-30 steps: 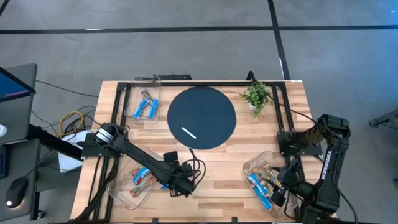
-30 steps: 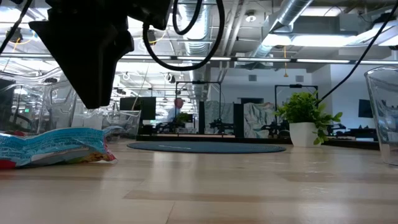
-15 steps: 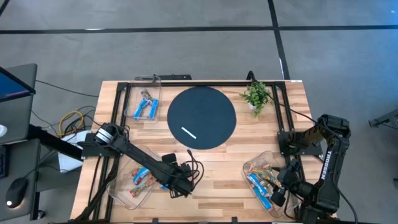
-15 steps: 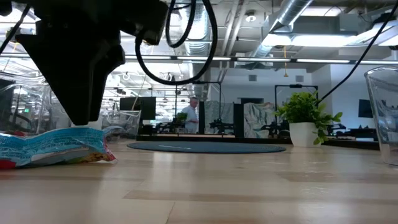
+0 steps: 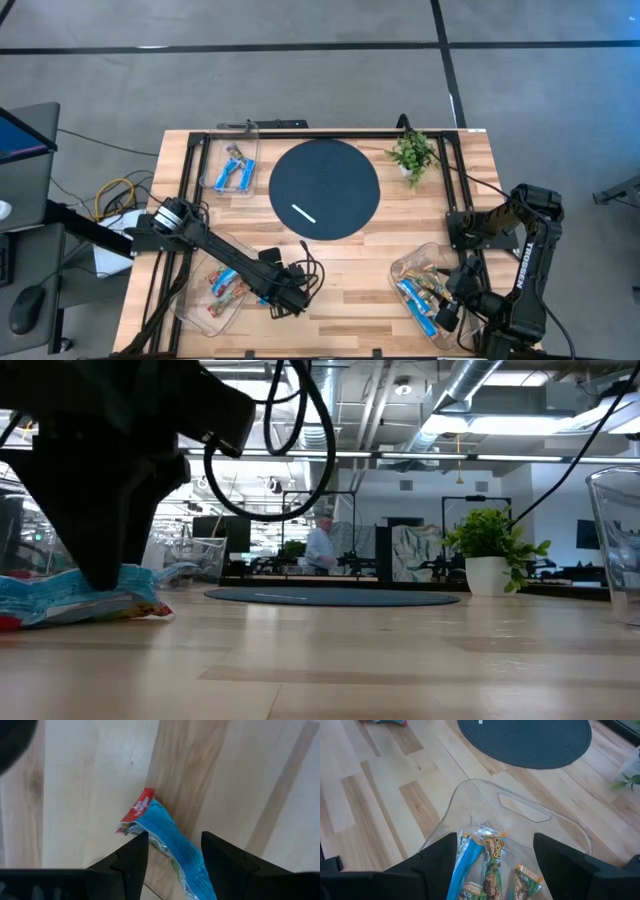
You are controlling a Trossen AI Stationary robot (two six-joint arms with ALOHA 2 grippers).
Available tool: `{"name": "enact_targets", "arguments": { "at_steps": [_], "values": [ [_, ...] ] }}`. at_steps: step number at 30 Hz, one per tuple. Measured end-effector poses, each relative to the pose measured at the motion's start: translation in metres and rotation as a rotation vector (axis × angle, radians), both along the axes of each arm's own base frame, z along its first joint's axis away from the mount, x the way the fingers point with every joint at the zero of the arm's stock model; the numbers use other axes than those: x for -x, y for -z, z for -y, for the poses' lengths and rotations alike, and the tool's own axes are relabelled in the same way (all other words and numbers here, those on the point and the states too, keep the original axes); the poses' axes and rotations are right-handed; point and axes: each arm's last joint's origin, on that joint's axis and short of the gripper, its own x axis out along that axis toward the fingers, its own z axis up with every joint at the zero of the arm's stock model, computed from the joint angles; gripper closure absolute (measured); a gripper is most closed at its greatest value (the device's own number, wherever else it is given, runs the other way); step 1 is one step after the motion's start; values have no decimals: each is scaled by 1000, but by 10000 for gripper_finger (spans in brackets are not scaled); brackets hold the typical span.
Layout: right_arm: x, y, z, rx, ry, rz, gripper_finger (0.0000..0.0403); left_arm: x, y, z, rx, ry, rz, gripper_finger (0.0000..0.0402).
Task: Pick and place Granola Bars by type
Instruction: Put the red granola bar into the bottom left transparent bin
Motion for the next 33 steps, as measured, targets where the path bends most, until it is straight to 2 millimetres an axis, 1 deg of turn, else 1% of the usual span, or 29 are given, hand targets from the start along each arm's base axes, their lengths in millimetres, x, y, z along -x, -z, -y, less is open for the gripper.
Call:
{"name": "enact_targets", "arguments": {
  "at_steps": [6, 11, 18, 24, 28, 33],
  "values": [
    [-2, 0, 1, 3, 4, 5, 149, -1, 0, 0, 8, 0, 0, 224],
    [-7, 0, 3, 21, 1, -9, 149, -3, 0, 1, 31, 36, 13, 227],
    [-11, 0, 4, 40, -4, -19, 149, -7, -3, 5, 97, 126, 41, 262],
    [-11, 0, 4, 53, -20, -27, 149, -14, -11, 7, 119, 143, 69, 280],
    [-11, 0, 4, 62, -31, -33, 149, -13, -11, 1, 102, 74, 33, 276],
    [-12, 0, 4, 68, -38, -29, 149, -12, -10, -8, 78, 16, -15, 255]
  ]
}}
